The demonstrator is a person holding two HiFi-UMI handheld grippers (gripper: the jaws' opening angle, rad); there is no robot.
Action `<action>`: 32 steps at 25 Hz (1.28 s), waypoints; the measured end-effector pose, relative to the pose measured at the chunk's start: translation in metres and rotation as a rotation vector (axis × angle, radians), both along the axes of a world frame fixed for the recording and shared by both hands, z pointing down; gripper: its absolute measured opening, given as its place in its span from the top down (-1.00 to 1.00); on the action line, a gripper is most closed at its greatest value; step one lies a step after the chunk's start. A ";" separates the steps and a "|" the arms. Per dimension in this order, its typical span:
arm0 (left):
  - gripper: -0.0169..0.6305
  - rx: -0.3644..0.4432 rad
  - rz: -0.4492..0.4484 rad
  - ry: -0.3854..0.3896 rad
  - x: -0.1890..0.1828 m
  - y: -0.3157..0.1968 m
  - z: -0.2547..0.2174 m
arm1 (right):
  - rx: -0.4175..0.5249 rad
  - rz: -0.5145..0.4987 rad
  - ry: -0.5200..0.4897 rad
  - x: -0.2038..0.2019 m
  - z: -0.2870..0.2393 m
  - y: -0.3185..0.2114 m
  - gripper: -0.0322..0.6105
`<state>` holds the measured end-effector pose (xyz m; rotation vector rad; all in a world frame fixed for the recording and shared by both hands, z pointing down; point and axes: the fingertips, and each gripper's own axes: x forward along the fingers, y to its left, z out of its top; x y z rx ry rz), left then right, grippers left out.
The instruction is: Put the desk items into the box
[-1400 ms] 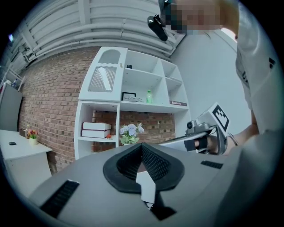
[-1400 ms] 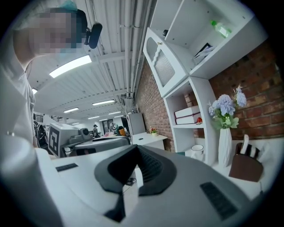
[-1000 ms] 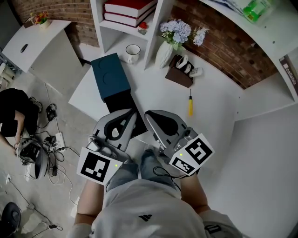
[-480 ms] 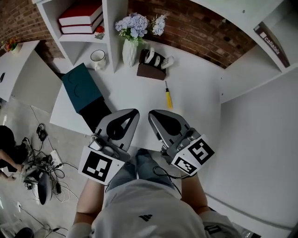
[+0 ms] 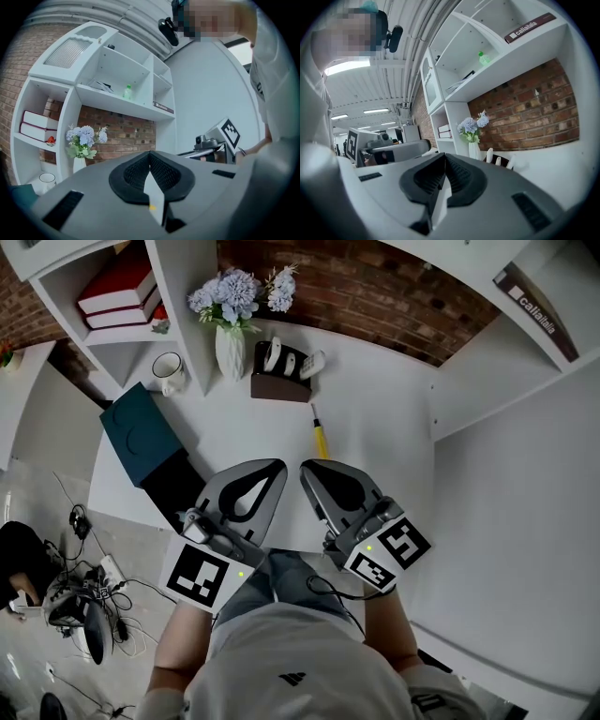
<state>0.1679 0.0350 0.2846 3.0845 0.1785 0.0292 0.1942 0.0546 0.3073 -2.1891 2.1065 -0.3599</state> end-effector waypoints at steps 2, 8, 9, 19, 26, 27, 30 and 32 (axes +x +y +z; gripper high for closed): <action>0.91 -0.001 -0.001 -0.005 0.007 -0.002 0.001 | -0.003 -0.001 -0.002 0.008 0.001 -0.002 0.87; 0.91 -0.009 -0.006 -0.024 0.026 -0.009 0.009 | -0.028 -0.011 -0.016 0.028 0.014 -0.012 0.87; 0.91 -0.012 -0.008 -0.029 0.030 -0.010 0.011 | -0.033 -0.012 -0.022 0.032 0.017 -0.013 0.87; 0.91 -0.027 -0.027 -0.060 0.060 -0.025 0.023 | -0.080 -0.017 -0.063 0.074 0.044 -0.036 0.87; 0.91 -0.031 -0.074 -0.064 0.070 -0.044 0.021 | -0.123 -0.015 -0.039 0.114 0.058 -0.064 0.87; 0.91 -0.030 -0.082 -0.065 0.071 -0.047 0.021 | -0.127 -0.012 -0.039 0.119 0.061 -0.068 0.87; 0.91 -0.025 -0.112 -0.073 0.070 -0.056 0.022 | -0.155 -0.004 -0.036 0.131 0.072 -0.080 0.87; 0.91 -0.018 -0.129 -0.078 0.068 -0.061 0.023 | -0.182 -0.002 -0.026 0.139 0.080 -0.090 0.86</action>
